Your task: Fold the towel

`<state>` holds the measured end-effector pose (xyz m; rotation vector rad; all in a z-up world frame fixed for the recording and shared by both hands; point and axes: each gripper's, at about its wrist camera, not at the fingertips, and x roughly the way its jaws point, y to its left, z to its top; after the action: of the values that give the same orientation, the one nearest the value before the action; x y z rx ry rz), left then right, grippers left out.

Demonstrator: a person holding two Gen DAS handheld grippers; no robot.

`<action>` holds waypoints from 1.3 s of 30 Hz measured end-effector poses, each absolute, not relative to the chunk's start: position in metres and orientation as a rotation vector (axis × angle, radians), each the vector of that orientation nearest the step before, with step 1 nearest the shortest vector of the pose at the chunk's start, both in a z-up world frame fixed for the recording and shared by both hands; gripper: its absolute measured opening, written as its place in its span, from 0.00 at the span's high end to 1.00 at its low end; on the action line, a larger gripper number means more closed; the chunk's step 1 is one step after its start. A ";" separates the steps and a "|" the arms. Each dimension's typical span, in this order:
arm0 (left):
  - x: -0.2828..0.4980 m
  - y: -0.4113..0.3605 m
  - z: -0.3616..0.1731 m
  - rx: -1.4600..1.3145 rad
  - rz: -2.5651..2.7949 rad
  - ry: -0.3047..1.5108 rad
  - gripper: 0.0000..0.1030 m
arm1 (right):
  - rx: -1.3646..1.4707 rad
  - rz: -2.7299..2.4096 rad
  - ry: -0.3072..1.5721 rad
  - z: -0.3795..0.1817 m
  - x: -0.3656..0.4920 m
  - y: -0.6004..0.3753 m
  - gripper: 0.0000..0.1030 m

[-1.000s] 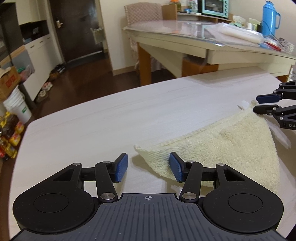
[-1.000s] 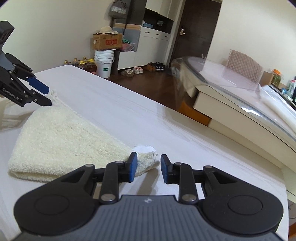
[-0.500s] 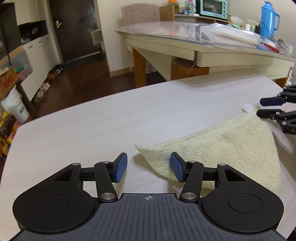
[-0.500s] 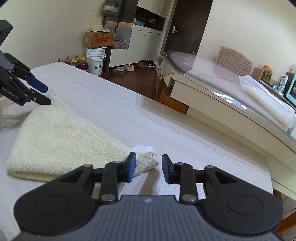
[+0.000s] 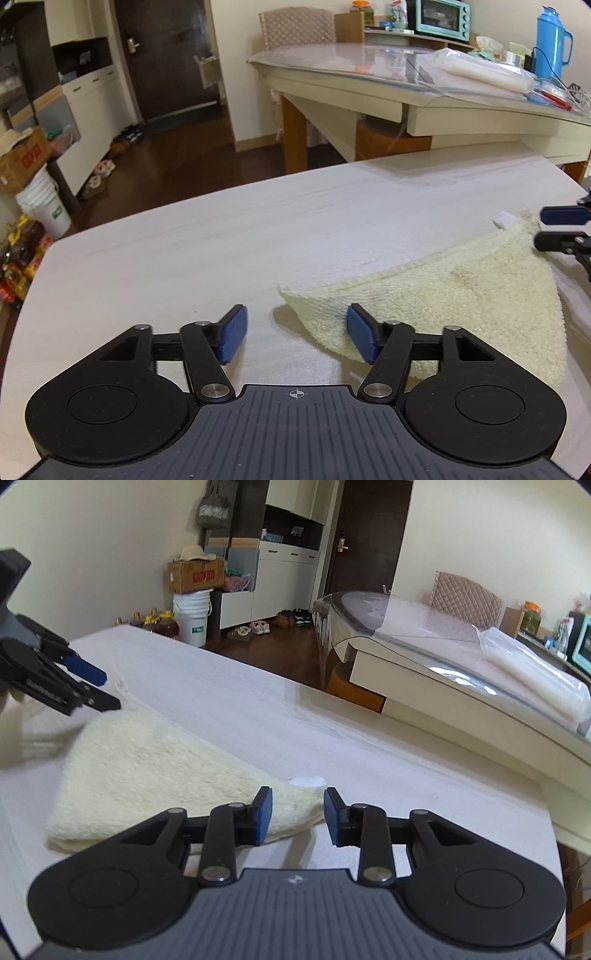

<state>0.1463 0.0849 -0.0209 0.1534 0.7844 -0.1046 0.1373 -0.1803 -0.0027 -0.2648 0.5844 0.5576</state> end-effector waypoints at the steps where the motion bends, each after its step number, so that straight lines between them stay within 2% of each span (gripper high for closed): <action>1: 0.145 0.086 -0.020 0.147 -0.111 0.778 0.12 | -0.258 0.558 0.585 -0.002 0.136 -0.182 0.64; 3: 0.142 0.089 -0.017 0.135 -0.120 0.768 0.10 | -0.222 0.558 0.591 0.001 0.127 -0.188 0.63; 5: 0.136 0.091 -0.013 0.129 -0.116 0.754 0.10 | -0.208 0.553 0.589 0.004 0.119 -0.192 0.57; 15: 0.091 0.078 -0.007 0.180 -0.106 0.723 0.09 | -0.095 0.503 0.588 0.006 0.091 -0.216 0.56; 23: 0.071 0.074 -0.011 0.151 -0.110 0.727 0.09 | -0.055 0.486 0.583 0.006 0.117 -0.212 0.54; 33: 0.078 0.087 -0.009 0.104 -0.075 0.721 0.09 | 0.030 0.499 0.657 -0.010 0.169 -0.201 0.57; 36: 0.080 0.089 -0.010 0.098 -0.072 0.721 0.09 | 0.052 0.493 0.675 -0.017 0.174 -0.198 0.66; 38: 0.081 0.091 -0.011 0.094 -0.070 0.721 0.09 | 0.042 0.484 0.650 -0.019 0.172 -0.195 0.88; 39: 0.082 0.092 -0.012 0.090 -0.068 0.722 0.09 | 0.033 0.490 0.646 -0.019 0.171 -0.194 0.88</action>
<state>0.0818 0.0922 -0.0118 0.0895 0.7217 -0.0680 0.1707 -0.1939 -0.0185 0.0328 0.6455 0.4904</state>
